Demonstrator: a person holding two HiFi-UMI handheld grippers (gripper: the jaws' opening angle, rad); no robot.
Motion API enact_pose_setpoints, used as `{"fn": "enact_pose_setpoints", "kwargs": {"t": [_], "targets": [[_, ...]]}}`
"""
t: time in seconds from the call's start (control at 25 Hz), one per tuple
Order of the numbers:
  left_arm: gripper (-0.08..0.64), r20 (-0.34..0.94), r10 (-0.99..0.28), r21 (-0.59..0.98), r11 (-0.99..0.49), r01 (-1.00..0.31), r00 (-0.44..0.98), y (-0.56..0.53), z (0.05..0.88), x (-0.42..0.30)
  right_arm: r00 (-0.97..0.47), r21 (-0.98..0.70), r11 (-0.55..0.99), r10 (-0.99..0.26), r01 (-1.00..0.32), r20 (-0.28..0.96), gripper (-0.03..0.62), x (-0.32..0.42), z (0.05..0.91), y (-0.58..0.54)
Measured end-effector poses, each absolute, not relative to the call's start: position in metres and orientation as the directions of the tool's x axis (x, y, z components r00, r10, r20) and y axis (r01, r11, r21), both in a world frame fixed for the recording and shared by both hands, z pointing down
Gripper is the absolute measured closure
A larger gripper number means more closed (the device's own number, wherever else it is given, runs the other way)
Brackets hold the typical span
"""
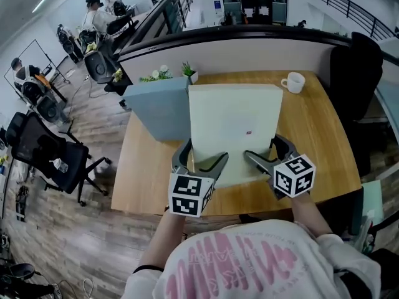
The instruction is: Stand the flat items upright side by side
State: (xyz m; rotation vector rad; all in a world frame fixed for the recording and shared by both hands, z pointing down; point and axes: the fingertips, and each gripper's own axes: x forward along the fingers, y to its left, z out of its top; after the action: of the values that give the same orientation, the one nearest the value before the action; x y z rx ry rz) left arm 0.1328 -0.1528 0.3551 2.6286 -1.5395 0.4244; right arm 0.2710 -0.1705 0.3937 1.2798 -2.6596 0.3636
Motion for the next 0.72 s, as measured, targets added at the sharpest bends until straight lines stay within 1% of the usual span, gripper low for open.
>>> {"fn": "enact_pose_setpoints", "kwargs": {"t": [0.24,0.44,0.64,0.72], "targets": [[0.124,0.261,-0.831,-0.113,-0.532,-0.839,0.491,-0.124,0.345,0.063,-0.613,-0.11,0.606,-0.755,-0.788,0.23,0.163,0.202,0.377,-0.146],[0.124,0.253,-0.845,-0.106,-0.509,-0.854,0.471,-0.115,0.346,0.0,-0.612,-0.097,0.609,-0.754,-0.787,0.239,0.163,0.138,0.383,-0.138],[0.13,0.285,-0.833,-0.175,-0.532,-0.829,0.474,-0.112,0.363,-0.038,-0.597,-0.094,0.594,-0.766,-0.799,0.237,0.163,0.099,0.395,-0.13],[0.131,0.299,-0.836,-0.167,-0.52,-0.838,0.459,-0.112,0.371,-0.051,-0.588,-0.071,0.592,-0.767,-0.803,0.255,0.163,0.087,0.4,-0.13]]}}
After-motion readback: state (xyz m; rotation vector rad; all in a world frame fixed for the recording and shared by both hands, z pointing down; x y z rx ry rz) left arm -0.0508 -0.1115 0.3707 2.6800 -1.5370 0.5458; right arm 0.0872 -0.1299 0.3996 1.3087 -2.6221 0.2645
